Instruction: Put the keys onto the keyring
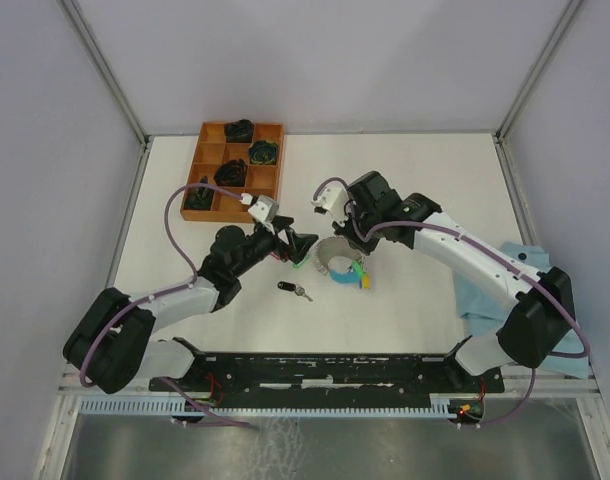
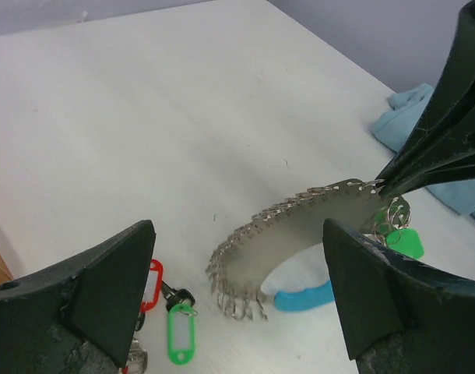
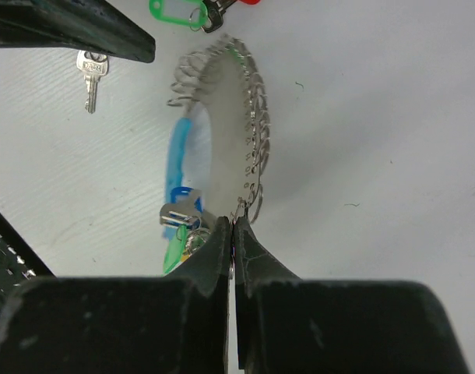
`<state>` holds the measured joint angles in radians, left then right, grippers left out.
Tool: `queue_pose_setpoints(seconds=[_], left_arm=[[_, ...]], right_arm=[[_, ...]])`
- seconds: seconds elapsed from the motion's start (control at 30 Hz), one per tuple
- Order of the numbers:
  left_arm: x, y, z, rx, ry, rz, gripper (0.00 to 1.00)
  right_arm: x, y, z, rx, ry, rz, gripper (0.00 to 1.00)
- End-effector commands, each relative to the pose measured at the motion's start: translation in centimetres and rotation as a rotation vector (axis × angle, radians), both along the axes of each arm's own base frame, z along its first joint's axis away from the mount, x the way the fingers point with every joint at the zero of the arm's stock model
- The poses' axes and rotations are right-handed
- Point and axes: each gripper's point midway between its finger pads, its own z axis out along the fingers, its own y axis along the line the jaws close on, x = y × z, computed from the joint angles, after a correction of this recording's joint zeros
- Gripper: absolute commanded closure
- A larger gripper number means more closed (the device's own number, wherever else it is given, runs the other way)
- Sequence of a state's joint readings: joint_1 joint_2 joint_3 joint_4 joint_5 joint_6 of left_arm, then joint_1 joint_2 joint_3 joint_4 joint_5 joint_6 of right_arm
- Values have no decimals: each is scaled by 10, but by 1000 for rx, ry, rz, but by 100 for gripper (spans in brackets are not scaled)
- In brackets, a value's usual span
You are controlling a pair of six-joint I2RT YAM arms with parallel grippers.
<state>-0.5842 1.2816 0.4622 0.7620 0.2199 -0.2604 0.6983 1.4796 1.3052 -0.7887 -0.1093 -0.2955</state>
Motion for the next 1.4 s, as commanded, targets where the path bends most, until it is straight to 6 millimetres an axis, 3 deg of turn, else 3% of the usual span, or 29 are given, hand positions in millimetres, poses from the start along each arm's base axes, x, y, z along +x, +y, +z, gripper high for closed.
queue_pose_setpoints(seconds=[0.0,0.2,0.53,0.7,0.93,1.2,1.37], left_arm=[[7,-9,30,33,-253,-101,6],[-3,-29,22,87,-347,-296,6],[-20,-51,5,132,-454,-607,12],[-17,-60,-5,150,-436,-689,12],[-29,-73,-17,142,-367,-811,13],[-46,-85,-28,125,-288,-904,25],[-49,-89,-26,121,-277,-927,41]], right_arm=[[10,13,37,76,-104,67,99],[3,11,45,92,-134,116,99],[-19,13,40,92,-192,372,99],[-28,18,44,115,-249,504,99],[-26,19,48,84,-272,569,99],[-23,21,52,63,-305,631,99],[-24,23,53,63,-322,662,99]])
